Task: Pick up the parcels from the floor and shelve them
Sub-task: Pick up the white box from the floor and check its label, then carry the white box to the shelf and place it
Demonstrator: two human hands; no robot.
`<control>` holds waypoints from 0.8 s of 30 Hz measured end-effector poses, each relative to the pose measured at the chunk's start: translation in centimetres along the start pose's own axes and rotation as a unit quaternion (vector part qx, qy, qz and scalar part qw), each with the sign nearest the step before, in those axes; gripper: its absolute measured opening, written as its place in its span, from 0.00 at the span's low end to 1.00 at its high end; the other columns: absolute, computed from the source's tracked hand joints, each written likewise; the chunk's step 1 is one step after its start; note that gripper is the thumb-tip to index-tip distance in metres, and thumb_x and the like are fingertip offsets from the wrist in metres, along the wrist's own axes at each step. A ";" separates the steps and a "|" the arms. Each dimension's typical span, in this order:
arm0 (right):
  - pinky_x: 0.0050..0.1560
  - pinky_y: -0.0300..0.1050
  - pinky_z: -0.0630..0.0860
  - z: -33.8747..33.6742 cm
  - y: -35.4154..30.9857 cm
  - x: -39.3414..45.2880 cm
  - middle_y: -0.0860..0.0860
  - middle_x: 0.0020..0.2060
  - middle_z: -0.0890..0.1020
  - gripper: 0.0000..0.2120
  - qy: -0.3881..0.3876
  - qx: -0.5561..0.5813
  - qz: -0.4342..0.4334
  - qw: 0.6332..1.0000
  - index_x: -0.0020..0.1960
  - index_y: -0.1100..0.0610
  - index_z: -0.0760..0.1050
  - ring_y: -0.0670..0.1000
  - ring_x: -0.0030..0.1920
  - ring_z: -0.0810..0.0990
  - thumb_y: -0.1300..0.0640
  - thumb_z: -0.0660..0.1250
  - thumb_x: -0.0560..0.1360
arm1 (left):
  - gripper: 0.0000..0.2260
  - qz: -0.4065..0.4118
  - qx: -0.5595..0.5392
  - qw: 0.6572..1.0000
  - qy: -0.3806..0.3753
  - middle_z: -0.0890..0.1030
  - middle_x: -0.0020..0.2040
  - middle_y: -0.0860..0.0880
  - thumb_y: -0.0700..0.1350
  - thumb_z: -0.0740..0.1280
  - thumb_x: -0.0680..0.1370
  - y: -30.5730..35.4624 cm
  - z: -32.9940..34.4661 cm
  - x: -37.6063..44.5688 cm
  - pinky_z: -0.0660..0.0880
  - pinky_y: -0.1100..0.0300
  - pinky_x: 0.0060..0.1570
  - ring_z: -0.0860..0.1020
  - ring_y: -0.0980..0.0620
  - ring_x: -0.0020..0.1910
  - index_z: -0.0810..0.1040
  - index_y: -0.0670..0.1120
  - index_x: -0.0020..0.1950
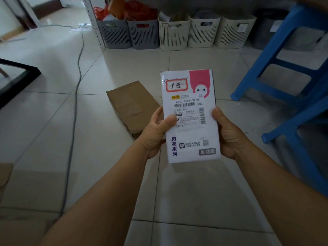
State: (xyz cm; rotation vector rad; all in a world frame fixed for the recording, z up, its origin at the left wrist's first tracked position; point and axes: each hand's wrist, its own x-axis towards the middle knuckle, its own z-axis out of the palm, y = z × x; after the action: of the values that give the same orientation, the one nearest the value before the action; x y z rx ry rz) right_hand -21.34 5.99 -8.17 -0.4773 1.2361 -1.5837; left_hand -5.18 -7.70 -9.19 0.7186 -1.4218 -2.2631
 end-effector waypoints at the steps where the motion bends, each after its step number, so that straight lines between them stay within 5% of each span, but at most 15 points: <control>1: 0.57 0.63 0.79 0.3 -0.4 -0.1 0.59 0.63 0.81 0.48 -0.006 0.009 -0.003 1.000 0.71 0.53 0.72 0.62 0.62 0.80 0.36 0.79 0.56 | 0.57 0.003 -0.002 1.000 0.004 0.80 0.64 0.37 0.58 0.83 0.56 0.3 0.1 0.1 0.71 0.30 0.61 0.78 0.33 0.62 0.57 0.49 0.79; 4: 0.50 0.57 0.82 1.0 -1.3 -0.2 0.59 0.62 0.82 0.49 -0.018 0.029 -0.009 0.999 0.72 0.55 0.72 0.60 0.60 0.82 0.37 0.80 0.56 | 0.59 0.012 -0.007 1.000 0.007 0.81 0.63 0.37 0.58 0.83 0.55 0.9 0.3 0.4 0.71 0.31 0.61 0.78 0.33 0.61 0.56 0.49 0.79; 11: 0.50 0.57 0.82 0.9 -1.8 -0.1 0.59 0.63 0.81 0.50 -0.034 0.040 -0.010 0.999 0.72 0.55 0.71 0.61 0.61 0.81 0.37 0.80 0.55 | 0.56 0.012 -0.009 1.000 0.009 0.80 0.63 0.37 0.58 0.82 0.57 1.7 0.7 0.5 0.72 0.31 0.61 0.78 0.33 0.62 0.59 0.48 0.78; 15: 0.46 0.54 0.83 0.6 -1.4 0.0 0.57 0.61 0.83 0.50 -0.037 0.008 0.013 0.999 0.71 0.53 0.72 0.59 0.58 0.83 0.35 0.79 0.53 | 0.31 -0.020 0.011 1.000 0.022 0.82 0.63 0.41 0.62 0.71 0.69 2.3 1.1 0.6 0.70 0.34 0.65 0.79 0.37 0.62 0.75 0.47 0.68; 17: 0.45 0.51 0.83 0.6 -1.5 0.0 0.57 0.60 0.84 0.47 -0.022 -0.002 0.022 1.000 0.70 0.53 0.73 0.57 0.56 0.84 0.34 0.77 0.56 | 0.25 -0.047 0.016 0.998 0.029 0.84 0.60 0.42 0.63 0.66 0.72 2.6 1.2 0.6 0.69 0.36 0.67 0.80 0.37 0.62 0.80 0.50 0.62; 24: 0.55 0.56 0.80 2.3 -3.6 -1.1 0.54 0.54 0.87 0.25 0.048 0.033 0.079 0.995 0.60 0.49 0.79 0.55 0.52 0.86 0.37 0.62 0.70 | 0.25 -0.059 -0.024 0.997 0.054 0.84 0.60 0.42 0.62 0.63 0.71 5.3 3.5 -1.8 0.76 0.41 0.61 0.81 0.38 0.60 0.79 0.49 0.61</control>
State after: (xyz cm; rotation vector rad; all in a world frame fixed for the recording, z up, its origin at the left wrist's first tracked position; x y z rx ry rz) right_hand -20.73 5.68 -3.82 -0.2566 1.2573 -1.5213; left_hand -5.62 -6.38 -2.75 0.9156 -1.3032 -2.2996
